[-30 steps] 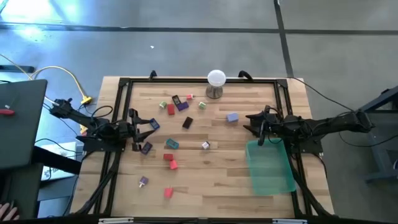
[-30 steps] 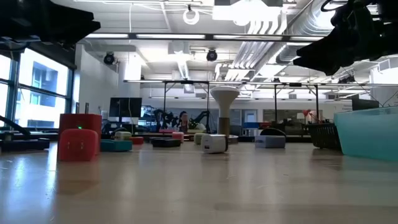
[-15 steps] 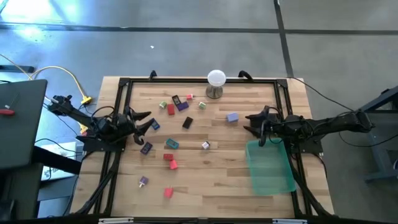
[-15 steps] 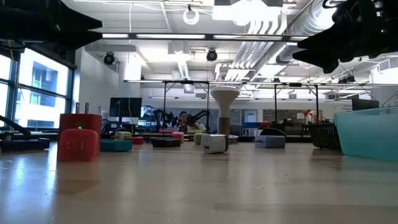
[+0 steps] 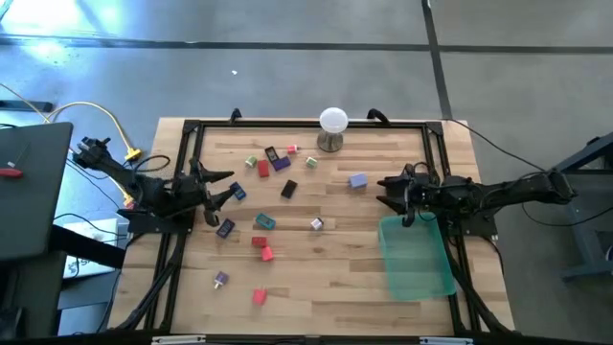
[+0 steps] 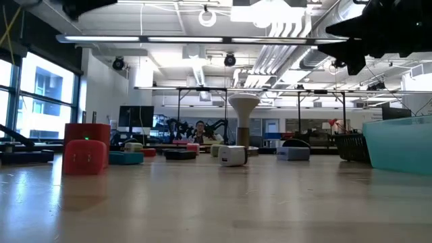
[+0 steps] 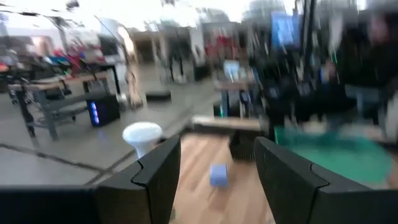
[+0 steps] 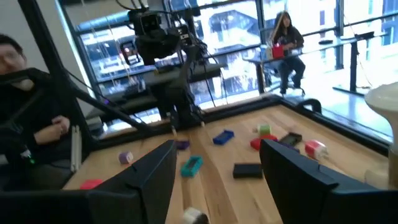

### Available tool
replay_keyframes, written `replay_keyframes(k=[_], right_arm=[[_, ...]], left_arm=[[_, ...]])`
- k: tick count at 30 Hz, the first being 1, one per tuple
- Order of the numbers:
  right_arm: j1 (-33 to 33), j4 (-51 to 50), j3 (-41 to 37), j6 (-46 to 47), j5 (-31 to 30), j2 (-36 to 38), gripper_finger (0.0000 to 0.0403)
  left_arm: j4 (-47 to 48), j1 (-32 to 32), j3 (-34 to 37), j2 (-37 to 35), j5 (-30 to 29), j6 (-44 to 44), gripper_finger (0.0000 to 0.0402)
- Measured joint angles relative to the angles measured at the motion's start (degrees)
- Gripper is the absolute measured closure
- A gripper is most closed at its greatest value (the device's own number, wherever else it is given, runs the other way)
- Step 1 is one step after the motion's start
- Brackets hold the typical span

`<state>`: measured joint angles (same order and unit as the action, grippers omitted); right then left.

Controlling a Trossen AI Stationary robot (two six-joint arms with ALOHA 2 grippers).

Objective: Pick & Place Office items
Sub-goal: Put the blue digital clock into the black basket

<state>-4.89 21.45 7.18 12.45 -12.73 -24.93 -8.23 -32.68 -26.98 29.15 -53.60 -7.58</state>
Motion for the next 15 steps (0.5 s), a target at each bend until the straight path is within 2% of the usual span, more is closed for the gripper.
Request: replay_keyframes(k=[3, 4, 6, 8, 9, 11, 15], right_arm=[[0.00, 1.55, -0.02, 0.00, 0.99, 0.00, 0.0182], [0.01, 1.58, -0.02, 0.00, 0.98, 0.00, 0.0182], [0.01, 1.58, -0.01, 0.00, 0.96, -0.01, 0.0182], [0.02, 1.58, -0.02, 0.00, 1.13, -0.07, 0.0182], [0.02, 1.60, 0.00, 0.00, 1.26, -0.19, 0.0182], [0.00, 1.60, -0.02, 0.38, 1.94, -0.37, 0.0182], [0.01, 1.61, -0.02, 2.81, 2.47, -0.37, 0.0182]], left_arm=[[19.86, -0.52, -10.41, 4.78, 1.96, 7.99, 0.0203], [25.89, -0.34, -13.35, 6.08, 5.19, 11.40, 0.0203], [34.54, 0.66, -17.44, 8.14, 15.85, 16.45, 0.0203], [37.86, 2.21, -19.39, 9.76, 26.73, 16.98, 0.0203], [38.04, 2.97, -19.63, 10.20, 30.14, 15.85, 0.0203], [38.52, 4.43, -19.63, 10.48, 32.50, 13.26, 0.0203], [43.09, 8.78, -19.65, 10.56, 33.02, 6.24, 0.0203]])
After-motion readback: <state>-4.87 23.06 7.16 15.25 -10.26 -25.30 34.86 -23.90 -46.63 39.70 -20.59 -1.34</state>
